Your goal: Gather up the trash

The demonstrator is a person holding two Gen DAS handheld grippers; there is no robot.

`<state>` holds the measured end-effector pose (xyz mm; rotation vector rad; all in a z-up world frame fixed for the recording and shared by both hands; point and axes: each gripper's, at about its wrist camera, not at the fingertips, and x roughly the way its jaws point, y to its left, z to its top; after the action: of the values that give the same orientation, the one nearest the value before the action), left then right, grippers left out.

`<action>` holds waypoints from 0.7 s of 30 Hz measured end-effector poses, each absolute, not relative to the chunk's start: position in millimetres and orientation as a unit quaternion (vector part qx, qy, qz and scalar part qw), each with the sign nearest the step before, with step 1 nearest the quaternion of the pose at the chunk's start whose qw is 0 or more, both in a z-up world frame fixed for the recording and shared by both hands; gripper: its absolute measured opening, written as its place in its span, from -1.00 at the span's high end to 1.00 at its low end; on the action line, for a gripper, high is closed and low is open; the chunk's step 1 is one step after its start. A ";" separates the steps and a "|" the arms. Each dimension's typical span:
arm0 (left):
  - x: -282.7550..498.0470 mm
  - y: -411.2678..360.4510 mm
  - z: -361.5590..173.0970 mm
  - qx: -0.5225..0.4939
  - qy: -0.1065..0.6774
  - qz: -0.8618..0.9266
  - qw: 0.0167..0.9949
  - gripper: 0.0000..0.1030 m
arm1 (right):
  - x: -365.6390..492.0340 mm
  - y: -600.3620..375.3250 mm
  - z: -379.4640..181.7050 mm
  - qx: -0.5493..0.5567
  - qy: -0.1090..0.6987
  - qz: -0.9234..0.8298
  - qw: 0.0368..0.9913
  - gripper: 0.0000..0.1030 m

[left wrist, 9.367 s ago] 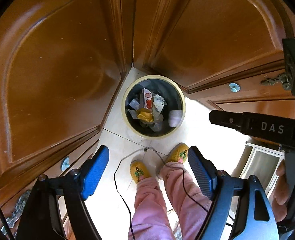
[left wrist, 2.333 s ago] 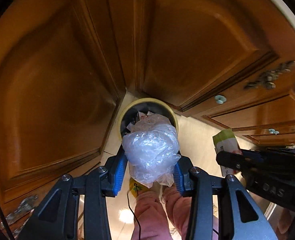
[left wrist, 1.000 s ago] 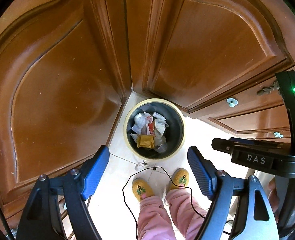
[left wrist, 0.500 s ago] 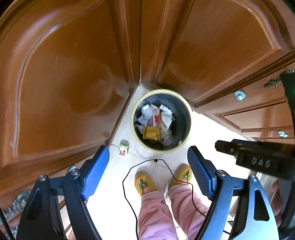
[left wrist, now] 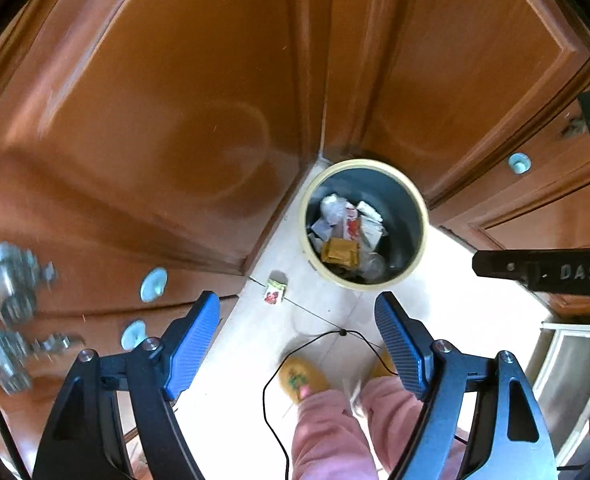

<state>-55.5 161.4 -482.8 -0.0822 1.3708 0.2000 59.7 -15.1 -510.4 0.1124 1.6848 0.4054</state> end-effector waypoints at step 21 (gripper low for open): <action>-111.3 182.7 -769.4 -0.041 0.621 0.047 0.781 -0.44 | -38.6 -15.0 -693.4 0.099 0.666 0.123 0.729 0.14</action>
<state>-111.3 182.7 -769.4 -0.0884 1.3423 0.1006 -38.6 -15.0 -693.4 0.2186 1.4678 0.2706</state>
